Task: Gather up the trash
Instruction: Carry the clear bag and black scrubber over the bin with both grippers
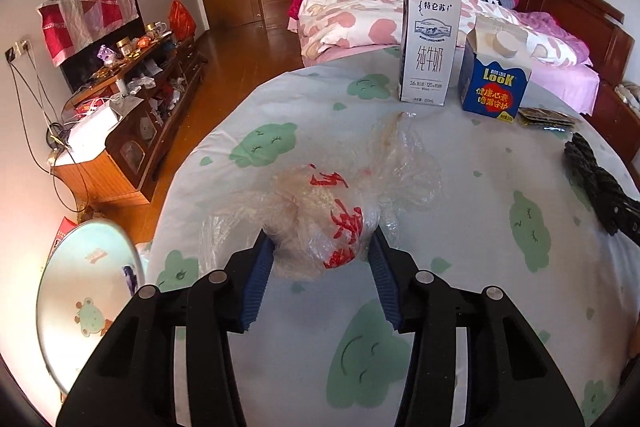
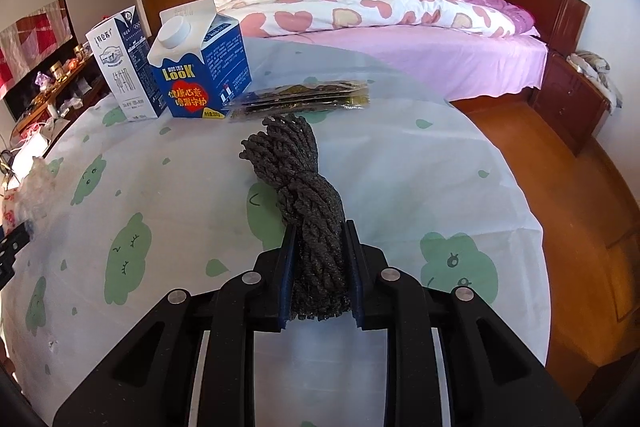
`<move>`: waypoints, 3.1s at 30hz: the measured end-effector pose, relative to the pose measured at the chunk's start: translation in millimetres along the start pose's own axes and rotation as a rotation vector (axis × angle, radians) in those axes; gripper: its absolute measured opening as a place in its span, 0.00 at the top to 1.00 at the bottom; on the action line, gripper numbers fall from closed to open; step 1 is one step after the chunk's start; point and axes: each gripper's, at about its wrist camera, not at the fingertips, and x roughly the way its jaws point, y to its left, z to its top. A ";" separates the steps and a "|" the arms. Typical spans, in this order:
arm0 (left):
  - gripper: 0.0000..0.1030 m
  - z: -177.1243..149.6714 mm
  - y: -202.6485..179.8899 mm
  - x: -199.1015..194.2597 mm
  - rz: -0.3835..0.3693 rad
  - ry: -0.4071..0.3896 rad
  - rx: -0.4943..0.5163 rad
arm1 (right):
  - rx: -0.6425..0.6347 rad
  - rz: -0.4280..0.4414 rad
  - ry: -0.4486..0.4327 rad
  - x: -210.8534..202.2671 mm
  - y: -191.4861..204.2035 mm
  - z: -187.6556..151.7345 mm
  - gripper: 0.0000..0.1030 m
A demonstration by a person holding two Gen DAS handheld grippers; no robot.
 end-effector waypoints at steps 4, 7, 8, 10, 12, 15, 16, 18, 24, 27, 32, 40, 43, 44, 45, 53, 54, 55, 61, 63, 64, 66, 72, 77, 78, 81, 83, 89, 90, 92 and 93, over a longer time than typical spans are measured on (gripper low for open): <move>0.54 -17.1 12.5 -18.6 0.004 0.005 -0.021 | -0.023 -0.029 0.002 0.7 4.7 -0.5 0.77; 0.54 -28.3 22.1 -26.5 0.013 0.016 -0.041 | -0.043 -0.052 0.005 1.4 8.1 0.0 0.77; 0.54 -31.8 25.2 -28.9 0.019 0.020 -0.046 | -0.050 -0.062 0.007 1.7 9.4 0.3 0.77; 0.54 -38.7 29.5 -34.3 0.026 0.023 -0.053 | -0.066 -0.081 0.010 2.0 12.0 0.5 0.77; 0.54 -43.5 33.4 -41.4 0.035 0.019 -0.054 | -0.078 -0.103 0.010 0.2 14.6 0.1 0.78; 0.54 -50.4 39.9 -52.1 0.049 0.007 -0.062 | -0.062 -0.085 -0.003 -14.1 20.2 -10.7 0.83; 0.54 -51.0 41.6 -54.3 0.052 0.005 -0.067 | -0.062 -0.077 -0.006 -16.9 21.4 -13.4 0.84; 0.54 -52.6 45.4 -59.4 0.049 0.001 -0.075 | -0.064 -0.063 -0.021 -27.6 24.0 -21.8 0.84; 0.54 -60.0 51.3 -77.5 0.056 -0.025 -0.073 | -0.039 0.025 -0.034 -59.0 37.7 -51.4 0.85; 0.54 -64.5 56.6 -85.8 0.063 -0.036 -0.078 | -0.041 0.077 -0.033 -74.2 50.8 -61.8 0.85; 0.54 -72.1 69.9 -99.0 0.072 -0.052 -0.098 | -0.074 0.151 -0.042 -97.9 77.6 -76.7 0.85; 0.54 -81.0 89.6 -113.1 0.084 -0.072 -0.133 | -0.138 0.219 -0.057 -122.1 119.1 -92.6 0.85; 0.54 -83.7 96.9 -116.6 0.092 -0.080 -0.142 | -0.162 0.237 -0.061 -129.9 132.4 -95.6 0.85; 0.54 -84.2 98.2 -117.5 0.095 -0.082 -0.146 | -0.167 0.244 -0.064 -132.6 137.0 -96.8 0.85; 0.54 -85.1 101.4 -118.5 0.098 -0.085 -0.151 | -0.170 0.248 -0.066 -133.9 141.4 -97.9 0.85; 0.54 -91.5 123.1 -118.4 0.123 -0.085 -0.197 | -0.210 0.301 -0.063 -145.6 173.5 -105.3 0.85; 0.54 -92.4 125.8 -118.4 0.125 -0.084 -0.202 | -0.213 0.311 -0.060 -147.2 177.7 -104.9 0.85; 0.54 -93.1 128.1 -118.5 0.127 -0.084 -0.206 | -0.216 0.315 -0.060 -148.2 178.9 -104.4 0.85; 0.54 -94.6 147.1 -119.0 0.149 -0.087 -0.242 | -0.257 0.350 -0.077 -155.1 206.0 -107.9 0.85; 0.54 -93.9 154.8 -119.1 0.157 -0.088 -0.258 | -0.269 0.359 -0.079 -156.6 216.2 -108.0 0.85; 0.54 -93.8 157.3 -119.1 0.162 -0.089 -0.265 | -0.273 0.363 -0.079 -157.3 219.6 -108.4 0.85; 0.54 -92.7 163.6 -118.8 0.171 -0.090 -0.275 | -0.285 0.372 -0.081 -158.4 228.7 -108.6 0.85; 0.53 -85.4 182.1 -119.3 0.212 -0.102 -0.290 | -0.299 0.393 -0.079 -160.1 249.4 -105.8 0.85; 0.53 -80.1 203.2 -116.7 0.252 -0.114 -0.310 | -0.307 0.399 -0.083 -163.4 264.8 -103.3 0.85; 0.53 -79.8 207.0 -115.6 0.252 -0.114 -0.317 | -0.309 0.399 -0.087 -164.3 268.5 -102.7 0.85; 0.53 -78.5 216.3 -111.3 0.254 -0.110 -0.332 | -0.315 0.398 -0.091 -163.3 277.8 -101.2 0.85; 0.53 -79.3 221.2 -109.1 0.256 -0.109 -0.339 | -0.318 0.401 -0.085 -161.4 285.3 -100.4 0.85; 0.53 -81.5 238.8 -98.6 0.269 -0.085 -0.375 | -0.332 0.411 -0.069 -159.0 303.9 -97.3 0.85; 0.53 -82.5 239.7 -97.3 0.271 -0.080 -0.380 | -0.337 0.416 -0.067 -158.0 308.1 -97.6 0.85; 0.53 -84.0 244.5 -94.2 0.271 -0.069 -0.393 | -0.339 0.426 -0.059 -156.0 314.7 -97.7 0.85; 0.53 -84.7 246.8 -92.7 0.268 -0.064 -0.400 | -0.339 0.434 -0.055 -154.4 318.0 -97.7 0.85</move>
